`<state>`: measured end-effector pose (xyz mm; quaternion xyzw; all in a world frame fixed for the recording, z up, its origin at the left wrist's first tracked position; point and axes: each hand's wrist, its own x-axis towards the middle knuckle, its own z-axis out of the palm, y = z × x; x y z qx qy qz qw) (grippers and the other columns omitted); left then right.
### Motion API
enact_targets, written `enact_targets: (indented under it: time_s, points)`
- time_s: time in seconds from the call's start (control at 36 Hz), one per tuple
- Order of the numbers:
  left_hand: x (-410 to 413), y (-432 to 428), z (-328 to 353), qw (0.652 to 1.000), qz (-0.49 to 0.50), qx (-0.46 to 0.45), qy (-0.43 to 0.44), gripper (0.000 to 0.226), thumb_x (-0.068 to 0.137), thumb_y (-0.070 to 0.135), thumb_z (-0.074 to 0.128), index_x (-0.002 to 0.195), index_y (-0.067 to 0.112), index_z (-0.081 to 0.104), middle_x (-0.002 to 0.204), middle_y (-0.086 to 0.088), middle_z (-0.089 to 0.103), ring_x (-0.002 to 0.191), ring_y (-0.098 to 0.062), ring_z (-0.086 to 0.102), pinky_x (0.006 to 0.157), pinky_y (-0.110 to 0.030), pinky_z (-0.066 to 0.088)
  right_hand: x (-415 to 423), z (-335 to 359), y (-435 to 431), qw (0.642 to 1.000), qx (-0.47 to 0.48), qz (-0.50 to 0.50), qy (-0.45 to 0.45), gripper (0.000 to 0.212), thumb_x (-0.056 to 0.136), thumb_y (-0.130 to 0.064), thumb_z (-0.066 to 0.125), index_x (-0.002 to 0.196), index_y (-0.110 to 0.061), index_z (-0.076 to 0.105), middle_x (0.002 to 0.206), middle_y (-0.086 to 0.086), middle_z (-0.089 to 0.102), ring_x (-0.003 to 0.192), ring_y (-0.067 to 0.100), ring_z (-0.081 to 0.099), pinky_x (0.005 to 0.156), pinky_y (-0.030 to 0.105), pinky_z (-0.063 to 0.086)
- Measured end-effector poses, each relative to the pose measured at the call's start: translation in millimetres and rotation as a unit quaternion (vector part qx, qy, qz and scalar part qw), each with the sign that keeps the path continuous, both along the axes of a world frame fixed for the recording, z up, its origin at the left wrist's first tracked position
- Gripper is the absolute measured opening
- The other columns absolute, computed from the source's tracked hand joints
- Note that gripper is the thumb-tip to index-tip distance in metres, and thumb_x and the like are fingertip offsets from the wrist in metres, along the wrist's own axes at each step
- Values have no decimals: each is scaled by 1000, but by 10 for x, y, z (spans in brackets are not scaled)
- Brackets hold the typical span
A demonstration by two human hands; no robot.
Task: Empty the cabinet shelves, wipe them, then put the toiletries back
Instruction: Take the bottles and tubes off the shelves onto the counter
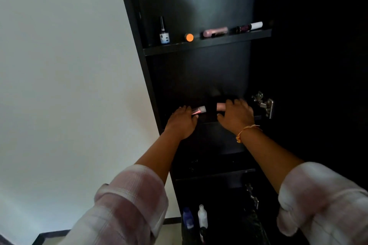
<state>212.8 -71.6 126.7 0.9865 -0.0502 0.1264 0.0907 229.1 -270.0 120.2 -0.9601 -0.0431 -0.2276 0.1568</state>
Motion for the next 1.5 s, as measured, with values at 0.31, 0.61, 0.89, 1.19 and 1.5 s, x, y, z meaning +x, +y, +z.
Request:
enact_targets:
  time_s: [0.31,0.61,0.89,1.19,1.5]
  points:
    - [80,8,-1,998,23,57,-18,44,97,46,42,129,17,55,126,-10,49,117,-30,45,94,-44,45,79,75,-92,999,-7,-10,40,30,88,-37,59,115,-24,60,115,2,58,116,32,46,89,46,39]
    - [37,44,63,986,-17,132,-99,24,94,18,52,115,17,62,103,-7,61,96,-27,58,77,-36,50,95,29,-80,997,46,61,-11,25,71,-24,63,95,-22,67,89,6,68,88,36,63,69,37,54]
    - [-376,-159,60,942,10,-250,-223,17,99,22,50,109,14,61,91,-1,65,77,-13,60,66,-28,52,-308,82,80,955,271,94,-75,26,72,-33,70,96,-23,68,89,1,71,80,22,66,66,33,54]
    - [-982,-46,-336,778,118,-617,-1,8,94,18,59,99,19,66,92,-3,72,83,-22,71,76,-39,60,-797,-312,341,885,436,163,-10,25,74,-44,71,95,-31,69,98,-10,70,88,7,67,76,32,59]
    - [-1461,224,-1603,709,279,-625,168,10,94,7,56,99,13,63,97,-13,70,83,-27,69,70,-39,60,-1295,-1584,519,920,356,99,127,23,82,-37,72,98,-21,69,99,-1,64,85,13,62,66,17,48]
